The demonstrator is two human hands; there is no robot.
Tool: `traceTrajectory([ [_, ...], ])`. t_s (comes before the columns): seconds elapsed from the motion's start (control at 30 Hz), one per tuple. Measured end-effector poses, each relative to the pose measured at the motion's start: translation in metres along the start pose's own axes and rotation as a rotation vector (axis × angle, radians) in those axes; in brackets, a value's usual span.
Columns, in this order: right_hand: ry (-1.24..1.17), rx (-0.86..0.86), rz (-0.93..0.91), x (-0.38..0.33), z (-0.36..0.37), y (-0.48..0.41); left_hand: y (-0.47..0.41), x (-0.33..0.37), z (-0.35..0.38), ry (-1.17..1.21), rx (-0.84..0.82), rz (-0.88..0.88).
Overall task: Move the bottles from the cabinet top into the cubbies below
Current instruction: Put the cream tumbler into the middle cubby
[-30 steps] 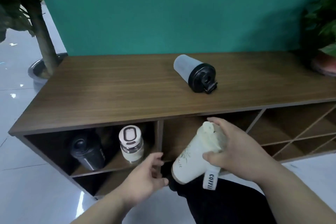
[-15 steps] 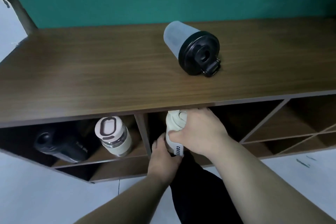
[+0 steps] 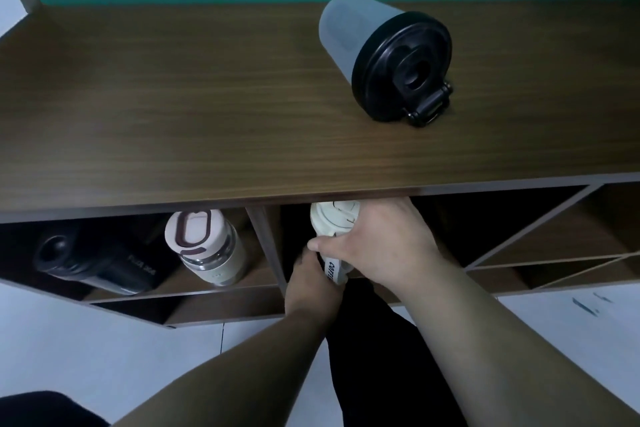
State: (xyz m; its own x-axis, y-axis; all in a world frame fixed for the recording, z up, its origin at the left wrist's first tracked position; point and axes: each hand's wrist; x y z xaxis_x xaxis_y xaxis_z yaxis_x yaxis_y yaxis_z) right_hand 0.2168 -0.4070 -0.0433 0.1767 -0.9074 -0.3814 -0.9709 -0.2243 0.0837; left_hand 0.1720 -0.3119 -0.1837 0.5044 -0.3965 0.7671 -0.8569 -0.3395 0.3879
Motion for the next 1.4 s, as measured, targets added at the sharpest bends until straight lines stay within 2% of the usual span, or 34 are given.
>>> traceTrajectory([
  [0.1, -0.114, -0.046, -0.012, 0.012, -0.003, 0.004, -0.001, 0.0, 0.005, 0.06, 0.044, -0.021],
  [0.23, -0.429, -0.17, -0.086, 0.039, -0.01, 0.013, 0.005, 0.01, 0.003, 0.067, 0.05, -0.064],
  [0.33, -0.682, -0.121, -0.149, 0.05, -0.004, 0.009, 0.001, 0.005, 0.006, 0.038, 0.051, -0.077],
  [0.43, -0.781, -0.145, -0.151, 0.046, 0.003, 0.002, -0.003, 0.002, 0.009, 0.031, 0.062, -0.062],
  [0.7, -0.622, -0.117, -0.071, 0.043, 0.006, 0.0, -0.005, -0.004, 0.008, 0.089, 0.068, -0.038],
  [1.0, -0.427, 0.067, 0.019, 0.03, 0.011, 0.015, -0.007, -0.009, 0.003, 0.134, 0.077, 0.038],
  [1.2, -0.421, 0.2, 0.092, 0.018, 0.027, 0.019, -0.01, -0.011, 0.007, 0.116, 0.085, 0.047],
  [1.4, -0.419, 0.252, 0.169, 0.01, 0.036, 0.021, -0.012, -0.014, 0.008, 0.083, 0.068, 0.058],
])
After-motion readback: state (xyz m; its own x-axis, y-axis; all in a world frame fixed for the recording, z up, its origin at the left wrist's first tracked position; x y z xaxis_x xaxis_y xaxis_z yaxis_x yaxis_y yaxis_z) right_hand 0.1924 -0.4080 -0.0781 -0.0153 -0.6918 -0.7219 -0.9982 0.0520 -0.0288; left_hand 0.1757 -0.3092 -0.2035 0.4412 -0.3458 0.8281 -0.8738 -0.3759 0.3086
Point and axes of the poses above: each hand's wrist, its own y-axis away from the middle knuckle, its own z-axis out of the palm, x = y × z, and after that the axes turned 5 degrees about y, right-handed
